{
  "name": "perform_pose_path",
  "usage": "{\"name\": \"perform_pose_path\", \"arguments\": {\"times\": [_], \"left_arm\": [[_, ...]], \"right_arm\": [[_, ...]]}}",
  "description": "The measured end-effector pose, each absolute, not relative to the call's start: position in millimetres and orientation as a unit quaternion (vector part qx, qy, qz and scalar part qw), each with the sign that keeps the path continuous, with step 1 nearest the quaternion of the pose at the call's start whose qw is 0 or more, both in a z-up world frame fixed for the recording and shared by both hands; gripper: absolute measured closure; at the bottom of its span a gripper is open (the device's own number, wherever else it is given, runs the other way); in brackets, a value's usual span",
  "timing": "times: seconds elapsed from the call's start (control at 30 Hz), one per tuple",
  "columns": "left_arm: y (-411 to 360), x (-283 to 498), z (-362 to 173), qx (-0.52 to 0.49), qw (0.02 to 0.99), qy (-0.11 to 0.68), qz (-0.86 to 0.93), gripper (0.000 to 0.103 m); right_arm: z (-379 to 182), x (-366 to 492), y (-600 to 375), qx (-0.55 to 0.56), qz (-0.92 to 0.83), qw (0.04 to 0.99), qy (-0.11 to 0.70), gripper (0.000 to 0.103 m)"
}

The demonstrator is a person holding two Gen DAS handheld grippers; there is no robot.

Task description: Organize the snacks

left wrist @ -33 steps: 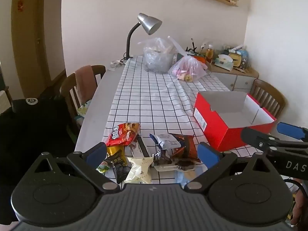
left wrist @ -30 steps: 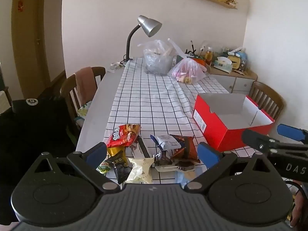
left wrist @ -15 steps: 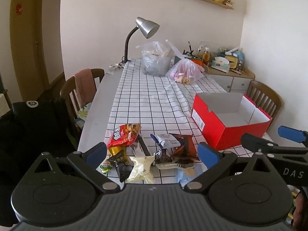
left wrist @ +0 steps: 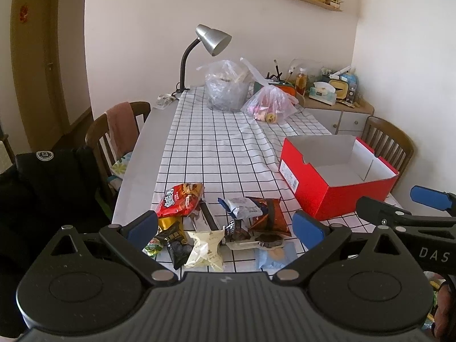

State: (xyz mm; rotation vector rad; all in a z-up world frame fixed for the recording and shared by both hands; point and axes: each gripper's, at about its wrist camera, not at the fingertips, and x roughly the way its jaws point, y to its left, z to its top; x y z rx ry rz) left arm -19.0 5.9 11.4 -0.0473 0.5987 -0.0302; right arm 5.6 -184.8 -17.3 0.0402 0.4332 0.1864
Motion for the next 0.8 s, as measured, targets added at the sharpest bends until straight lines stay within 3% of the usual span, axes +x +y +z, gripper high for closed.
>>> {"name": "perform_pose_path", "arguments": {"times": [0.8], "left_arm": [[2.5, -19.6, 13.9, -0.019, 0.954, 0.298, -0.024, 0.002]], "right_arm": [[-16.2, 3.5, -189.0, 0.025, 0.088, 0.97, 0.224, 0.0]]}}
